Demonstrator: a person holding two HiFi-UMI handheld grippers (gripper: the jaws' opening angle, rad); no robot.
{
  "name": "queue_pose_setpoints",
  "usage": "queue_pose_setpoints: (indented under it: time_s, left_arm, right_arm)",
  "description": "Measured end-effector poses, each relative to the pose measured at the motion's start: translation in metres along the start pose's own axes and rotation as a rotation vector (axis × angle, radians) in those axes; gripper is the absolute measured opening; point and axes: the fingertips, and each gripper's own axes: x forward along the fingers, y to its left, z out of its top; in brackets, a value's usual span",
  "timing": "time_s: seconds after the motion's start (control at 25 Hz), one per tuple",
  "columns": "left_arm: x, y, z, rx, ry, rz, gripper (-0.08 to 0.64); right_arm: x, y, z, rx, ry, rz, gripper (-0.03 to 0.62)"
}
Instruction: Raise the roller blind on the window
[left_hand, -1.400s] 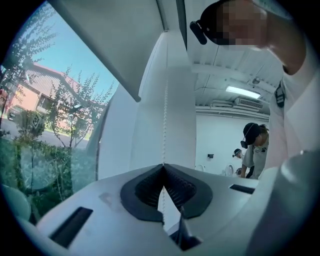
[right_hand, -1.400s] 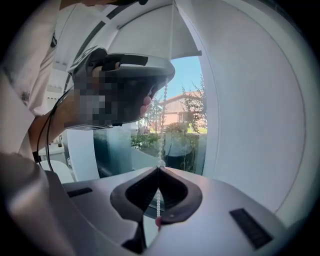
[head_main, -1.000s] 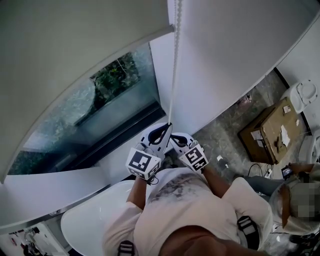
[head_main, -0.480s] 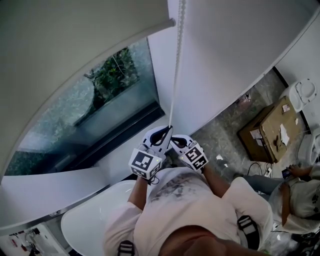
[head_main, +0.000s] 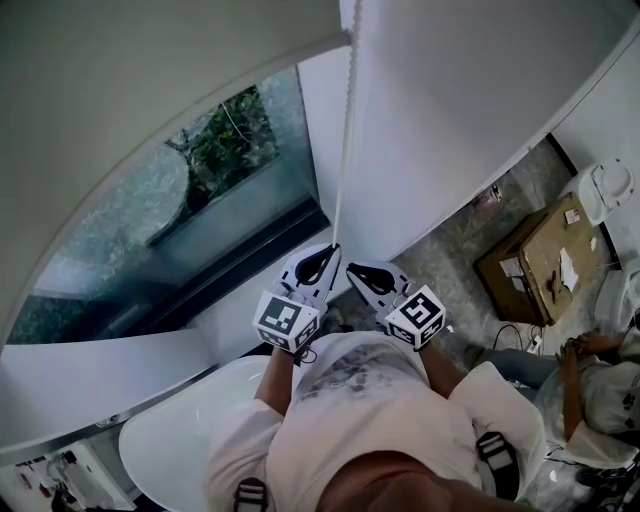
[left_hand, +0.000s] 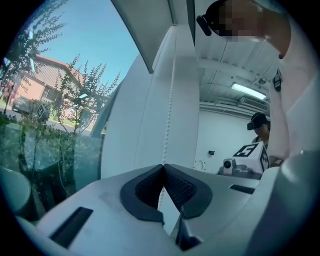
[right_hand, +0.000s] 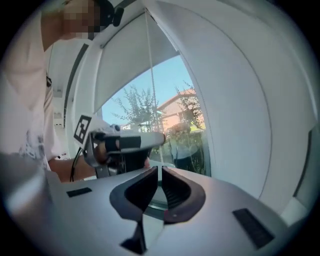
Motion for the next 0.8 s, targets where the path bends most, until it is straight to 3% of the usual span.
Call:
queue_pose_setpoints:
  time_s: [0.32, 0.52, 0.8]
  left_arm:
    - [0.004, -0.004, 0.0, -0.008, -0.001, 0.0, 0.006]
    - [0.003, -0.004, -0.002, -0.013, 0.001, -0.009, 0.006]
    - [0.001, -0.008, -0.003, -0.008, -0.002, -0.022, 0.006]
  right_arm:
    - [-0.028, 0.007, 0.106, -0.065, -0.128, -0.001, 0.067]
    - [-0.025, 0.016, 0.153, -0.126, -0.165, -0.006, 0.129]
    - [-0.021, 0.021, 0.216, -0.199, -0.242, -0.022, 0.152]
